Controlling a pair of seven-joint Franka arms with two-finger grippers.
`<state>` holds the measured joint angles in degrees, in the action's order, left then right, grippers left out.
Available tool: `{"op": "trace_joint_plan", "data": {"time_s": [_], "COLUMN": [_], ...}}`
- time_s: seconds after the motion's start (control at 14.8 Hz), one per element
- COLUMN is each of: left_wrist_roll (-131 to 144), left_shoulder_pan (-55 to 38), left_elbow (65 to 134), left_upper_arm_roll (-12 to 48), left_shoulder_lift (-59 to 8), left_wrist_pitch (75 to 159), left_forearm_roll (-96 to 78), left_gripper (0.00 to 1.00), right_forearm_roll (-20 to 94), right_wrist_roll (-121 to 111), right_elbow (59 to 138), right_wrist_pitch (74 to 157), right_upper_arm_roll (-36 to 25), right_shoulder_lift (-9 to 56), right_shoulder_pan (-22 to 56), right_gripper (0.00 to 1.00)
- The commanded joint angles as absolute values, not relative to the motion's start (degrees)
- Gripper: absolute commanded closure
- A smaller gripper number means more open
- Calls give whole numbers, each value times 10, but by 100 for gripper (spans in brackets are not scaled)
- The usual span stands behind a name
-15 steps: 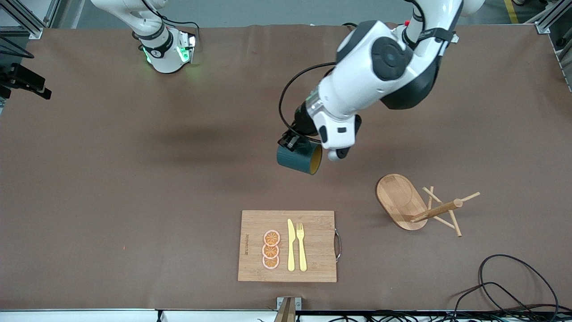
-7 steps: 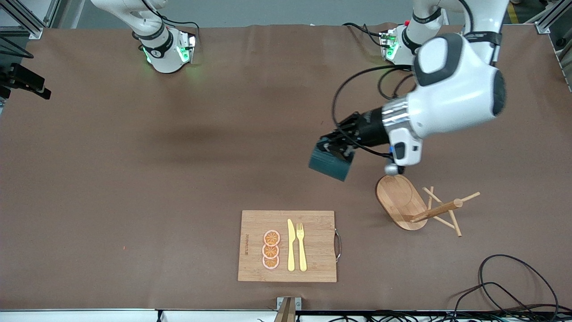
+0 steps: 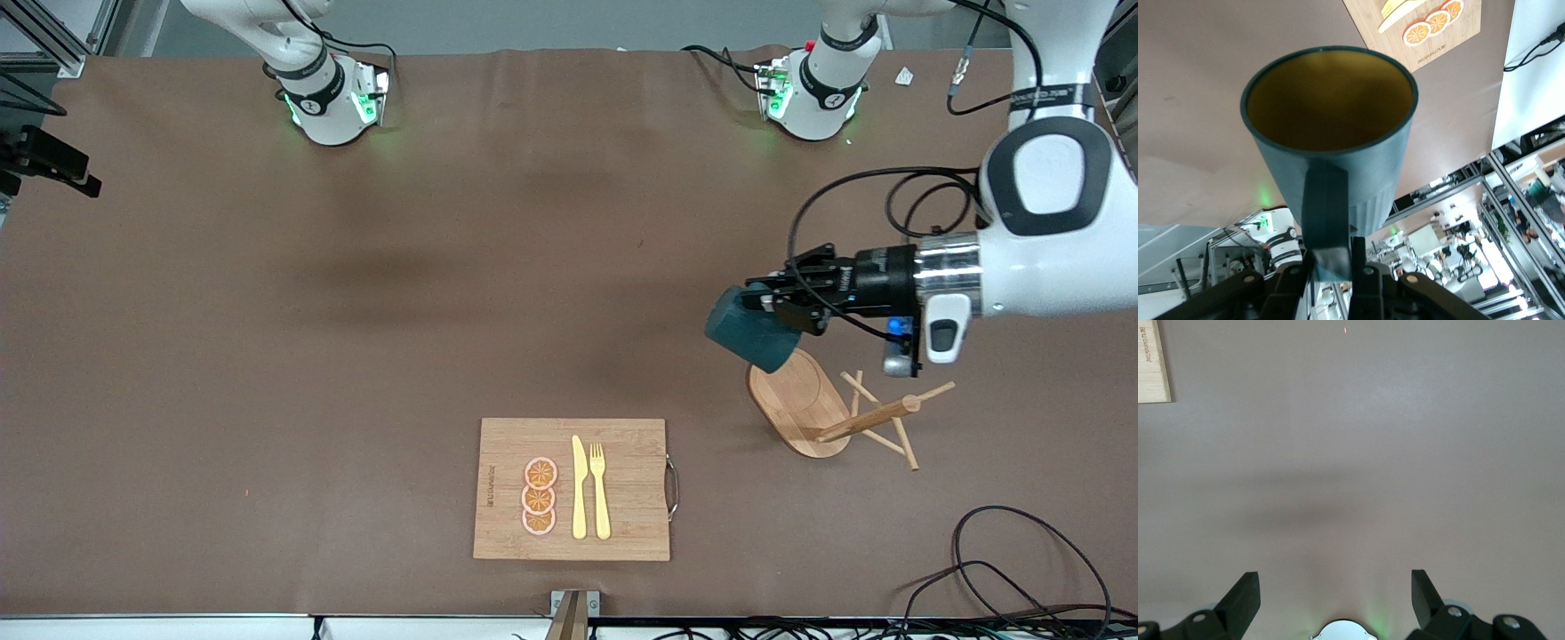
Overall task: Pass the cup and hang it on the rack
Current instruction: 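Carry the mug with the left gripper over the wooden rack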
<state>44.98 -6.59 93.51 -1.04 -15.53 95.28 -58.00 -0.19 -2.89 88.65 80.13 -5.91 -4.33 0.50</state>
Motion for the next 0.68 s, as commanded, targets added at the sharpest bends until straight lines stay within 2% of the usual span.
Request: {"op": "trace_joint_plan", "data": {"time_s": [0.0,0.61], "left_wrist_roll": [392,238], "left_shoulder_pan": [-25,58], "left_elbow": [941,942], "left_upper_arm_roll": [-6,-6], "left_shoulder_lift": [-163,-229], "left_wrist_pitch": [913,841], "left_forearm_roll": [-609,-626], "left_gripper": [100,100], "right_forearm_roll": [-11,-4], "right_wrist_roll": [-37,-36], "right_elbow": [893,894], "right_wrist_pitch": [801,807], "right_upper_arm_roll": [-54,-55], "right_shoulder_lift": [-54,-54], "right_shoulder_pan": [-2,-4], "right_gripper": [0,0]}}
